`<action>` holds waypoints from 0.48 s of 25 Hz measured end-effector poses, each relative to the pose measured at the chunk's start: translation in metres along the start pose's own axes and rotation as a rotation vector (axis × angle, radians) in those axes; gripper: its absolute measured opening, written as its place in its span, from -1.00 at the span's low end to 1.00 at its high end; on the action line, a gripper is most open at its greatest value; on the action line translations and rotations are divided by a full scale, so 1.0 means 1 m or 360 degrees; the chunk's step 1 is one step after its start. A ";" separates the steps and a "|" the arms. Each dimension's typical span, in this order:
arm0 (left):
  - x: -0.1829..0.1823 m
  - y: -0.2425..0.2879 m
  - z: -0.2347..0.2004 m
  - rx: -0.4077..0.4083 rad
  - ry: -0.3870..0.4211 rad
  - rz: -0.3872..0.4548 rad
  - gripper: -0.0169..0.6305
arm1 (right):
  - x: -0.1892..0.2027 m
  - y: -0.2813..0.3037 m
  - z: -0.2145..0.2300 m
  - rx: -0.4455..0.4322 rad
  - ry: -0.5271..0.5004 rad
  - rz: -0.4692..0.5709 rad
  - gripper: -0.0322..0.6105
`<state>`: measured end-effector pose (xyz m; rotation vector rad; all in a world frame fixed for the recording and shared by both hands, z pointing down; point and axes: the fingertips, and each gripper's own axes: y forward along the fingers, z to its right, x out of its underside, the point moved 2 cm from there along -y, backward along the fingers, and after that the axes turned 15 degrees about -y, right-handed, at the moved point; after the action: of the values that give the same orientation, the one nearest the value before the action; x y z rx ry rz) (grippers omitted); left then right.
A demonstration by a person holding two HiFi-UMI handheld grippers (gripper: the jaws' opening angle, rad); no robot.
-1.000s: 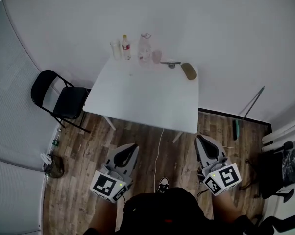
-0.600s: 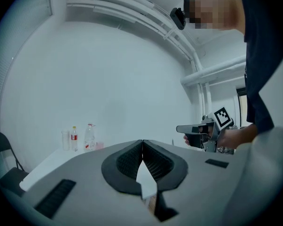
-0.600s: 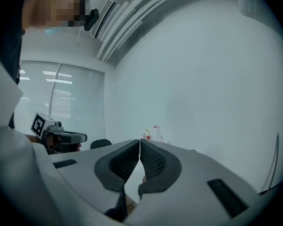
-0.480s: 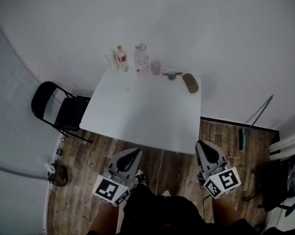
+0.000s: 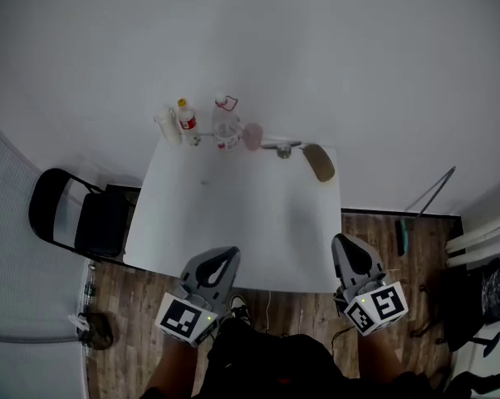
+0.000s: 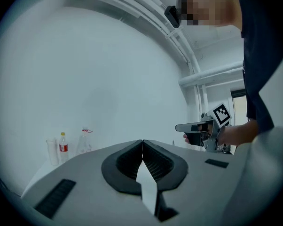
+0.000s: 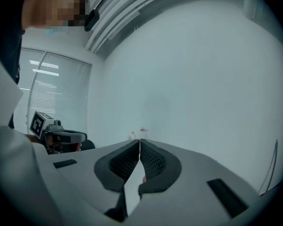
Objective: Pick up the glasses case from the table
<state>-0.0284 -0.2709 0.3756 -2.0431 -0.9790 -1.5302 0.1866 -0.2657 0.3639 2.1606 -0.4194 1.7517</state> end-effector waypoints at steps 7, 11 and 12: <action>-0.030 0.028 -0.080 0.0128 -0.0023 -0.0031 -0.89 | -0.004 0.086 0.006 0.0104 -0.0049 -0.0071 -0.83; -0.030 0.037 -0.099 0.0148 -0.0065 -0.0032 -0.89 | 0.010 0.114 0.010 0.0111 -0.0077 -0.0135 -0.83; -0.029 0.039 -0.101 0.0145 -0.0079 -0.0034 -0.89 | 0.015 0.118 0.012 0.0105 -0.0092 -0.0156 -0.83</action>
<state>-0.0709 -0.3738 0.3836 -2.0219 -1.0725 -1.4249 0.1503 -0.3779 0.3837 2.2415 -0.2685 1.6763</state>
